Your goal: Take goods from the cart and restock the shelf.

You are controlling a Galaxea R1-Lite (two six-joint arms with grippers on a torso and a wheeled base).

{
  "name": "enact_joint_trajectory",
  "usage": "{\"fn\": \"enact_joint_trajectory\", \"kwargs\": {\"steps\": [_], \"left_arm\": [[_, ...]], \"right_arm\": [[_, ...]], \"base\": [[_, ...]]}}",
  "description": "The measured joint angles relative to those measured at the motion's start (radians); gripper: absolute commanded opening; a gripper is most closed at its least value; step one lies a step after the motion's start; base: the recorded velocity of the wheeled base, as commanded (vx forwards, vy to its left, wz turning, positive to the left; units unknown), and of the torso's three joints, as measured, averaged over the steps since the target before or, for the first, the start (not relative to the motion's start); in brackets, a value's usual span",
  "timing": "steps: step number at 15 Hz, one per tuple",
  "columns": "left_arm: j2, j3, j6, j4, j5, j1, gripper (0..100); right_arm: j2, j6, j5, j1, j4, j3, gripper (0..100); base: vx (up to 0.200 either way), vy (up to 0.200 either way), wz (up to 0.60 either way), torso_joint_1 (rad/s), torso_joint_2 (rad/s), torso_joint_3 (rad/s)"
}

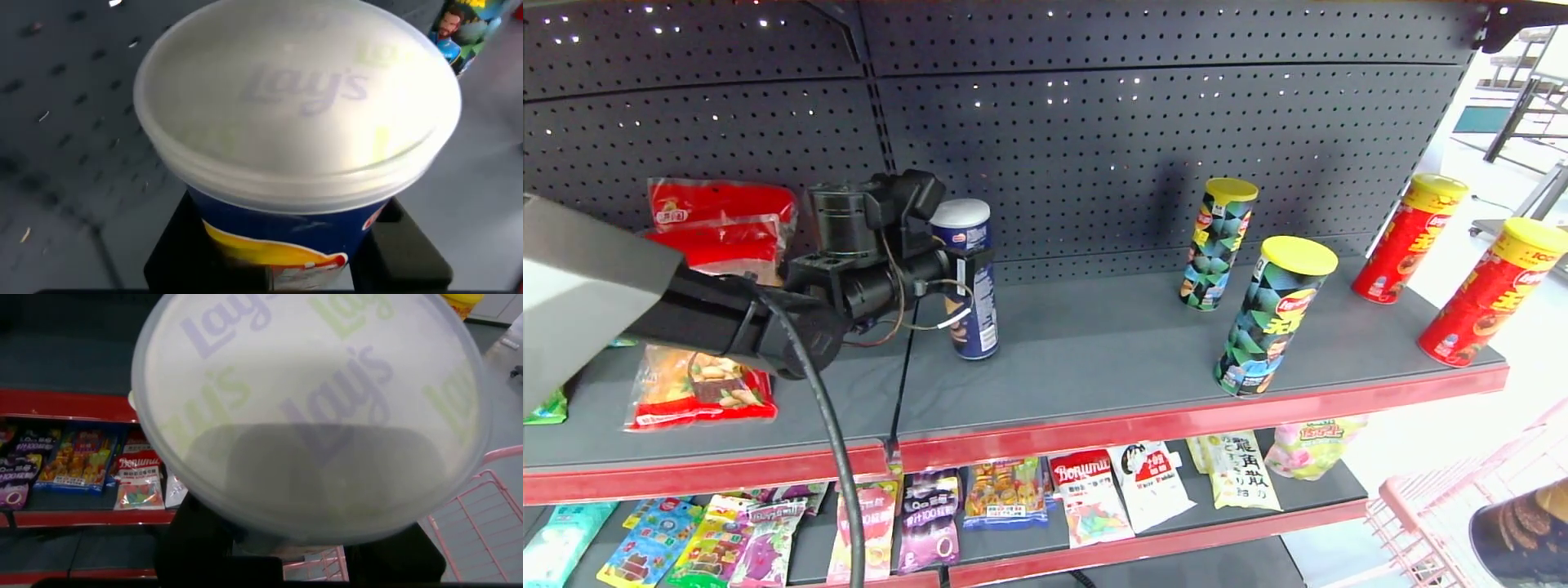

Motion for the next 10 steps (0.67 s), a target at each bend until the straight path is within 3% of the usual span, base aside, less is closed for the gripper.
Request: {"fn": "enact_joint_trajectory", "kwargs": {"steps": [3, 7, 10], "left_arm": [[-0.080, 0.108, -0.034, -0.063, 0.048, -0.027, 0], [-0.153, 0.276, -0.034, -0.193, 0.113, -0.038, 0], [-0.176, 0.396, -0.039, -0.333, 0.174, -0.089, 0]], "right_arm": [[0.000, 0.000, -0.003, 0.000, 0.000, -0.002, 0], [-0.004, 0.000, -0.003, 0.000, -0.001, -0.002, 0], [-0.007, 0.000, -0.004, 0.000, 0.000, 0.001, 0]], "base": [[0.000, 0.000, 0.00, 0.000, 0.00, 0.000], [0.000, 0.000, 0.00, 0.000, 0.00, 0.000], [0.000, 0.000, 0.00, 0.000, 0.00, 0.000]]}}
